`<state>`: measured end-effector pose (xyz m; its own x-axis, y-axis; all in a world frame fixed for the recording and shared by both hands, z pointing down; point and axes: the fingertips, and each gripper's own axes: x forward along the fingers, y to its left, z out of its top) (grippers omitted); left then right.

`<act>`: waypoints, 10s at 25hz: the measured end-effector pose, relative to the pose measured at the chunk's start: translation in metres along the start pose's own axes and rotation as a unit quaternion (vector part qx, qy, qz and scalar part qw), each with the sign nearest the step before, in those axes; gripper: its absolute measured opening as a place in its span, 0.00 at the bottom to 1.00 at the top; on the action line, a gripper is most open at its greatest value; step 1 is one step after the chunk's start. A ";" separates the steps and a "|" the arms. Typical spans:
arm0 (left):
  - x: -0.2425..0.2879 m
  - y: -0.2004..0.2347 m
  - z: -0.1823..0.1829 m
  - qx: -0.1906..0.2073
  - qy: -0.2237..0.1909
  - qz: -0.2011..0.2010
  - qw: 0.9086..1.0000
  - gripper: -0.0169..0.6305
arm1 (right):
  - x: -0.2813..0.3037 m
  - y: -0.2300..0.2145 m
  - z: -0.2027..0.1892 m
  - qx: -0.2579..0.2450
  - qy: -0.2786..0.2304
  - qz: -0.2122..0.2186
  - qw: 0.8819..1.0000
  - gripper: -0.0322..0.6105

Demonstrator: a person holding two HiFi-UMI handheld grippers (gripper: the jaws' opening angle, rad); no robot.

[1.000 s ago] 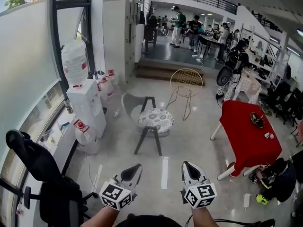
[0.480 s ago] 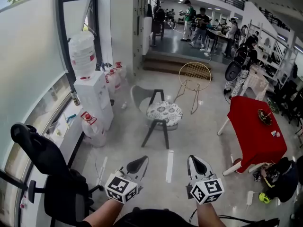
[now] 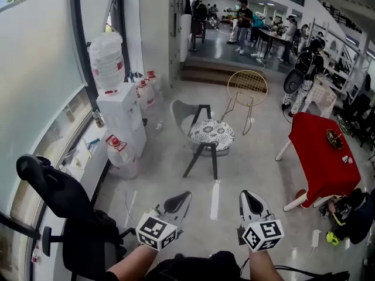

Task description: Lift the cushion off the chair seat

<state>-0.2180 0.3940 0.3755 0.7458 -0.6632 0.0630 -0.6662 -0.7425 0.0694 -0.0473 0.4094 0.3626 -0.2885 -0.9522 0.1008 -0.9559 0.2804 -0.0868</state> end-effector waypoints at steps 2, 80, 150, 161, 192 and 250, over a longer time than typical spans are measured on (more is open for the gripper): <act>-0.002 0.006 -0.002 0.000 0.001 -0.004 1.000 0.04 | 0.004 0.004 -0.003 0.003 0.003 -0.005 1.000 0.07; 0.316 0.091 0.032 -0.023 0.018 0.012 0.999 0.04 | 0.240 -0.249 0.041 0.029 -0.019 0.052 0.998 0.07; 0.545 0.323 0.071 -0.053 0.007 0.043 0.998 0.04 | 0.542 -0.345 0.092 -0.010 0.014 0.104 0.994 0.07; 0.594 0.325 0.073 -0.056 0.004 0.077 0.995 0.04 | 0.579 -0.391 0.097 -0.012 0.008 0.144 0.989 0.07; 0.623 0.395 -0.036 -0.105 0.110 0.055 0.987 0.04 | 0.679 -0.400 -0.046 0.021 0.153 0.108 0.982 0.26; 0.714 0.406 -0.321 -0.204 0.258 0.012 0.944 0.13 | 0.691 -0.517 -0.447 0.139 0.419 -0.028 0.897 0.54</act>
<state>0.0438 -0.3511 0.7682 0.7009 -0.4680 0.5382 -0.7063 -0.5604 0.4326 0.2231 -0.3396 0.9200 -0.2920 -0.5048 0.8123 -0.9532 0.0835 -0.2907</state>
